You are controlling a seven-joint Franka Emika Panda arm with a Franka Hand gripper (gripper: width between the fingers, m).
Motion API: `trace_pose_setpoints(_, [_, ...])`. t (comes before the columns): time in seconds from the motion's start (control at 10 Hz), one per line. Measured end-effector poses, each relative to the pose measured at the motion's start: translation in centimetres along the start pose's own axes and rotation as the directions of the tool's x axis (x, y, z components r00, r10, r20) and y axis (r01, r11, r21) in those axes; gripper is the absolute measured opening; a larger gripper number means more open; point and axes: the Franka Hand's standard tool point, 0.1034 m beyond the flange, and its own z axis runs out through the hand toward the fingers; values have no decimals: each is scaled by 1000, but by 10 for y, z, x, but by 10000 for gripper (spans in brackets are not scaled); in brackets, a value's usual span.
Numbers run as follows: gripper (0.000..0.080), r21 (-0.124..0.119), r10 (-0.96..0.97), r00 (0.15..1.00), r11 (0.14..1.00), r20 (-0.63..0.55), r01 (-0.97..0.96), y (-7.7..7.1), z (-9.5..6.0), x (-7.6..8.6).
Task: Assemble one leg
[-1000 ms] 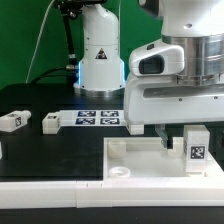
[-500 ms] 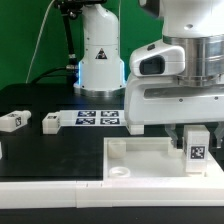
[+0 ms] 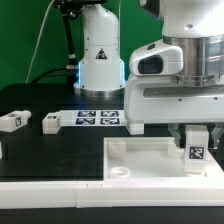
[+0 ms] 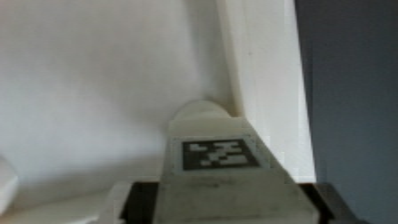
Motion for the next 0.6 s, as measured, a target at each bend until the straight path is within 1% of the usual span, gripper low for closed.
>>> trace_pose_setpoints(0.1, [289,5,167,986,986,1,-167,0,0,0])
trace_pose_setpoints(0.3, [290,25,378,926,925,19,-378,1,0,2])
trace_pose_setpoints(0.4, [290,30,494,869,869,27,-495,1,0,2])
trace_pose_setpoints(0.6, [290,25,696,717,717,37,-697,-1,0,2])
